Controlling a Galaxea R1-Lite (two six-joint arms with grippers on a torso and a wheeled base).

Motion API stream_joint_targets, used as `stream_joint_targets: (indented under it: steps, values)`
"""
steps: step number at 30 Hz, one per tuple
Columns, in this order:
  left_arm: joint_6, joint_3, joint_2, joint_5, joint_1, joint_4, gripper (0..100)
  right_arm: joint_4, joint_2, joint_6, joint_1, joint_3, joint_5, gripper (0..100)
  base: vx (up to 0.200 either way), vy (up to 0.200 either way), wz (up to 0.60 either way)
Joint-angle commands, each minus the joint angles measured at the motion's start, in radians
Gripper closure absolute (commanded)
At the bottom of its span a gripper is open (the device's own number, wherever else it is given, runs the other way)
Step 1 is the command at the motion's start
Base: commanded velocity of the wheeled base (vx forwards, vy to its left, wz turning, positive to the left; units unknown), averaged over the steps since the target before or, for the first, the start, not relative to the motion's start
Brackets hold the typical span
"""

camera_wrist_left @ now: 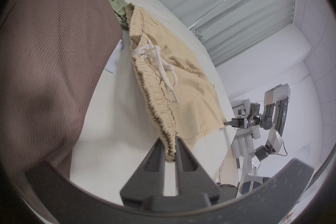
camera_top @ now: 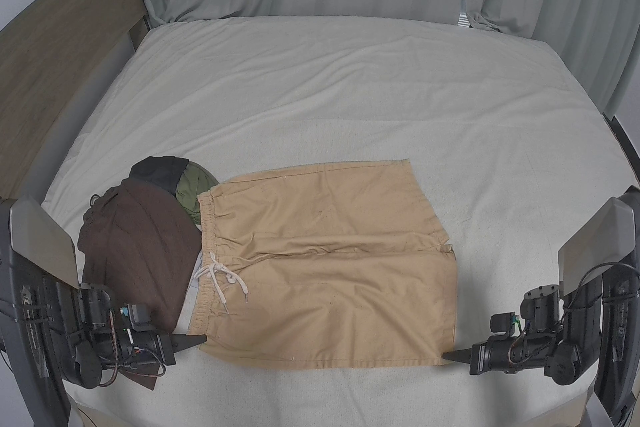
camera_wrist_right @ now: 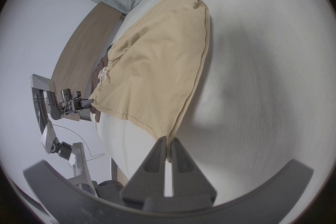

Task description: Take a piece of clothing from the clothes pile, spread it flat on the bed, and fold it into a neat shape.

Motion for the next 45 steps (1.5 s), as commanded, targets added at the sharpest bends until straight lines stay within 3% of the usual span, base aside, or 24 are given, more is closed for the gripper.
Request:
stream_joint_targets:
  steps: [1,15,25,28,40,45]
  values:
    - [0.030,0.054,-0.013,-0.001,0.001,0.002,100,-0.001,-0.039,-0.001,-0.001,0.045,0.003,100,0.000,0.000,0.00]
    - [0.076,0.075,-0.011,-0.004,0.021,0.004,100,0.004,-0.044,-0.044,-0.018,0.050,0.003,100,0.000,0.000,0.00]
    - [0.098,0.075,-0.034,-0.092,0.050,0.005,100,0.007,-0.075,-0.044,-0.013,0.050,0.003,100,0.000,0.000,0.00]
    - [0.151,0.075,-0.030,-0.110,0.071,0.007,100,0.008,-0.081,-0.055,-0.007,0.050,0.006,100,0.000,0.000,0.00]
    - [0.228,0.075,-0.033,-0.243,0.137,0.005,100,0.011,-0.128,-0.089,-0.009,0.050,0.083,100,0.000,0.000,0.00]
    - [0.220,0.071,-0.066,-0.256,0.139,0.001,100,0.004,-0.168,-0.086,-0.009,0.050,0.089,100,0.000,0.000,0.00]
